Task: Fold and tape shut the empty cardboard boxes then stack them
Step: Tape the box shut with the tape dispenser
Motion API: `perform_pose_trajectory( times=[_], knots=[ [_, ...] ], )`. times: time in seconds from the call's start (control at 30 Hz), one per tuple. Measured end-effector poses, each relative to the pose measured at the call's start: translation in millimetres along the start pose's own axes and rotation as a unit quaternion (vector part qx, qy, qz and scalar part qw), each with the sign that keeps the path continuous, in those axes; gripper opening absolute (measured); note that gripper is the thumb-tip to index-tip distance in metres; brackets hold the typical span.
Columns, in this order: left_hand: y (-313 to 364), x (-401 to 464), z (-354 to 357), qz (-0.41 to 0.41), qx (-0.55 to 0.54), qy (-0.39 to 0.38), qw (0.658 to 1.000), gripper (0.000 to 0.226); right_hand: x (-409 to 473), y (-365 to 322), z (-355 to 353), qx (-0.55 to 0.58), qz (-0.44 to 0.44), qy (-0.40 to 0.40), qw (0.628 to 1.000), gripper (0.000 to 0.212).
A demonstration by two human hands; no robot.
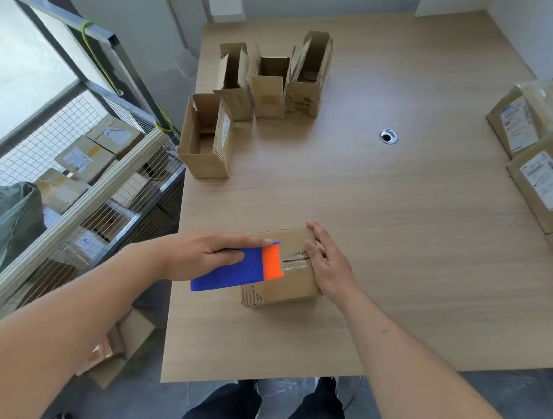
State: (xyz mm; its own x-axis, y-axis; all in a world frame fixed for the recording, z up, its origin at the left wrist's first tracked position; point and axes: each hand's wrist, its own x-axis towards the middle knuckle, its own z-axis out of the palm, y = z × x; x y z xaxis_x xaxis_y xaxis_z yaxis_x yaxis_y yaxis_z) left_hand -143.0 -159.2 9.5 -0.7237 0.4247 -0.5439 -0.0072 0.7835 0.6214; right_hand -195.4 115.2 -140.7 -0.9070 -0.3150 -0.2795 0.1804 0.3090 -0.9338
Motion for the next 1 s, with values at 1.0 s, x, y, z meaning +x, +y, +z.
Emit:
perform_pose_trajectory(
  times=[1.0],
  knots=[
    [-87.8, 19.6, 52.8, 0.041, -0.149, 0.046, 0.987, 0.045, -31.5, -20.0, 43.6, -0.505, -0.045, 0.047, 0.861, 0.072]
  ],
)
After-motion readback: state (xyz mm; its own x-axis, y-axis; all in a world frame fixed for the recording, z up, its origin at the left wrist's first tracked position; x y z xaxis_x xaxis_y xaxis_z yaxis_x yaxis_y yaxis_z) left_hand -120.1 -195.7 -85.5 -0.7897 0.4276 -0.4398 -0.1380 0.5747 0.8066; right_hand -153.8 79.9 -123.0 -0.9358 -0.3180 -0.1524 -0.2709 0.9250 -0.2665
